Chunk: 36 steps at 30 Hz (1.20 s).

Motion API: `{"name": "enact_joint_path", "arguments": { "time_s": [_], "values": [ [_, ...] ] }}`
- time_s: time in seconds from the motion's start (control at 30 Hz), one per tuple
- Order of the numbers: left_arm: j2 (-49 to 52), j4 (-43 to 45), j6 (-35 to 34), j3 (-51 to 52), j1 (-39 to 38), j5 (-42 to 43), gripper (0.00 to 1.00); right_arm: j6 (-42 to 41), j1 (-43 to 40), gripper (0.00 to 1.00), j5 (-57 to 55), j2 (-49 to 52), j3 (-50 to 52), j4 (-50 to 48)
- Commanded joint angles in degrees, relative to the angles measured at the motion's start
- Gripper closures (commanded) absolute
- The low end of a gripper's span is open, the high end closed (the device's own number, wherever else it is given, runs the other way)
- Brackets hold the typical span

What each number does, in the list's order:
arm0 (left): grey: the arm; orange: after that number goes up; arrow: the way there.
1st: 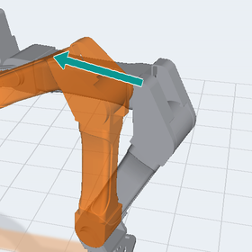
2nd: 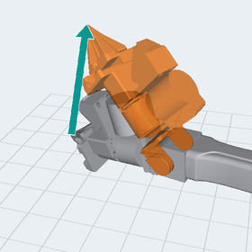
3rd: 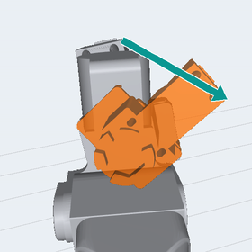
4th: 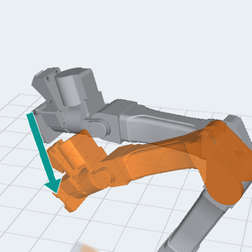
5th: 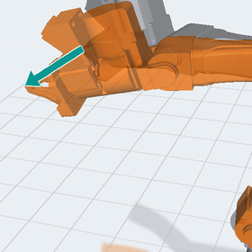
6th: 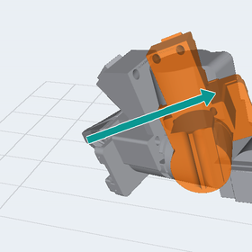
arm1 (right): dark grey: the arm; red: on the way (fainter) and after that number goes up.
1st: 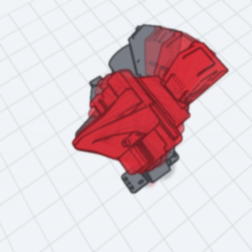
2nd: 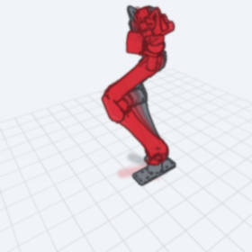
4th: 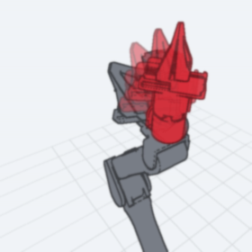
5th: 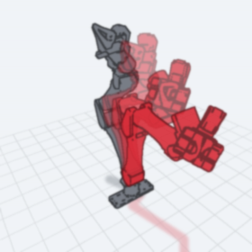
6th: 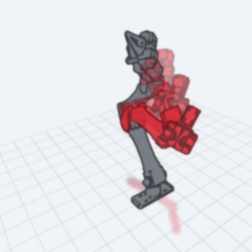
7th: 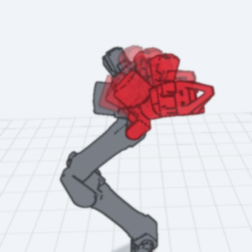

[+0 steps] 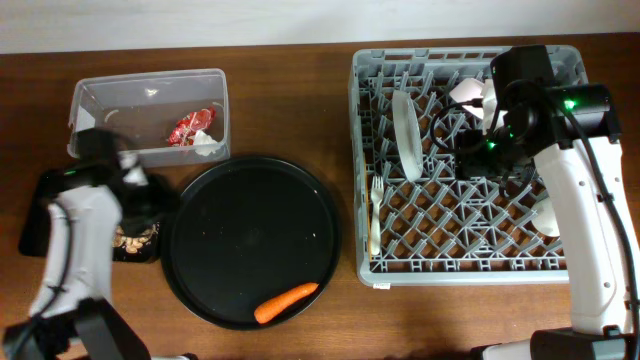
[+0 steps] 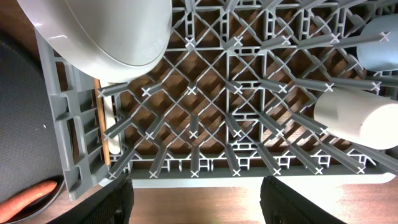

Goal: Sort waste into correct bins and load items into the dishwasher rack
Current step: 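Move the left gripper back to the round tray and grasp the orange carrot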

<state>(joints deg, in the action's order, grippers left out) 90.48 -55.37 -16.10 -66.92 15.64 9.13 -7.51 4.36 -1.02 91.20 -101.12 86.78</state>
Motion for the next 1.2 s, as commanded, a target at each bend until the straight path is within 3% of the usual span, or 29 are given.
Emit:
{"name": "enact_joint_path", "arguments": {
  "time_s": [0.0, 0.17, 0.4, 0.9, 1.17],
  "values": [
    [-3.2, -10.1, 8.3, -0.6, -16.2, 1.6, 0.35, -0.1, -0.3, 0.32, 0.3, 0.2, 0.0, 0.0],
    [-3.2, -20.3, 10.6, -0.4, -32.4, 1.6, 0.31, 0.0, -0.3, 0.32, 0.3, 0.2, 0.0, 0.1],
    [-3.2, -20.7, 10.6, 3.7, -46.2, 1.6, 0.23, 0.0, -0.3, 0.31, 0.3, 0.2, 0.0, 0.2],
    [-3.2, -7.9, 5.2, 17.9, -48.7, 1.6, 0.19, -0.1, -0.3, 0.32, 0.3, 0.2, 0.0, 0.3],
    [-1.1, -3.6, 4.5, 18.3, -48.7, 1.6, 0.2, -0.1, -0.3, 0.32, 0.3, 0.2, 0.0, 0.5]
  ]
}}
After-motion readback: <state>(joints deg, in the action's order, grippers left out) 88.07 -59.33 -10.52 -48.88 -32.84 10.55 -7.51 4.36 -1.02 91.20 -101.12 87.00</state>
